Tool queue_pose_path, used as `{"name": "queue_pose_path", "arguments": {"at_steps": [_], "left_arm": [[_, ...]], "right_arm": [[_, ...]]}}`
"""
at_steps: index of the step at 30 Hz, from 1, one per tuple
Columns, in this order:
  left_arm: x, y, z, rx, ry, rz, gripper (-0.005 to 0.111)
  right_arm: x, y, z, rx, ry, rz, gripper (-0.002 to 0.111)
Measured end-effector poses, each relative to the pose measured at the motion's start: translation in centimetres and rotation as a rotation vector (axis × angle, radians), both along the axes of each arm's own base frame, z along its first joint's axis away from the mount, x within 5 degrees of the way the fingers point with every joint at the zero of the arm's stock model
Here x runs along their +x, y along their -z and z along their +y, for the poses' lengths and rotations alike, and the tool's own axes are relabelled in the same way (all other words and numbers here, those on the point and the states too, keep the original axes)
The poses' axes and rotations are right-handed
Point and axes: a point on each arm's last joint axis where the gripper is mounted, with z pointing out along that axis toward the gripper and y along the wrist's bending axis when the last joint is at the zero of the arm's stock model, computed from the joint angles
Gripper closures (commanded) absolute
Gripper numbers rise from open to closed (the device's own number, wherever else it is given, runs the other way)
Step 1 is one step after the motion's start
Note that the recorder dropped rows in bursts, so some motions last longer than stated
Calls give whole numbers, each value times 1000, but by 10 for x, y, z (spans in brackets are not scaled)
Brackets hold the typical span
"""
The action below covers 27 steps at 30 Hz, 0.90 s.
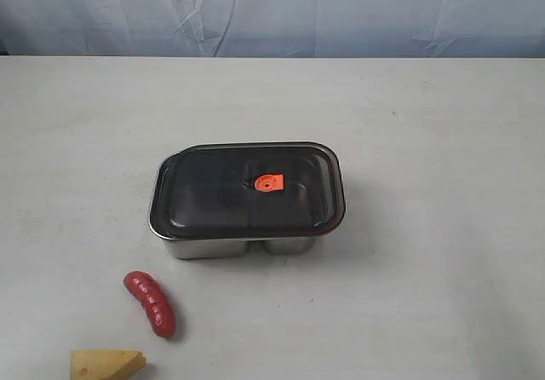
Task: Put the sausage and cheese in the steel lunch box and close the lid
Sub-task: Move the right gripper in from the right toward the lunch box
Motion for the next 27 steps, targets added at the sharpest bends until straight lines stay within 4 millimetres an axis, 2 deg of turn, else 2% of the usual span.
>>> {"name": "queue_pose_path", "arguments": {"at_steps": [3,6,9,12,17,19,20,21,23,26,27], "left_arm": [[0,0,0,0,0,0,107],[0,0,0,0,0,0,107],[0,0,0,0,0,0,107],[0,0,0,0,0,0,107],[0,0,0,0,0,0,107],[0,0,-1,0,11,0,107],[0,0,-1,0,19,0,107],[0,0,-1,0,22,0,107],[0,0,-1,0,24,0,107],[0,0,-1,0,24,0,107],[0,0,-1,0,24,0,107]], "right_arm": [[-5,-16,-7,233,9,-186,108],[-8,-21,-12,630,-87,-251,108],[-6,-17,-10,937,-198,-190,108],[-1,-5,-4,1055,-227,-22,108],[1,6,1,1061,-200,145,108],[2,-8,4,972,-194,191,108],[8,-22,6,898,-190,241,108],[12,-28,7,864,-190,264,108],[40,-49,19,716,-200,402,108],[98,-77,49,516,-252,552,108],[119,-80,61,456,-265,593,106]]}}
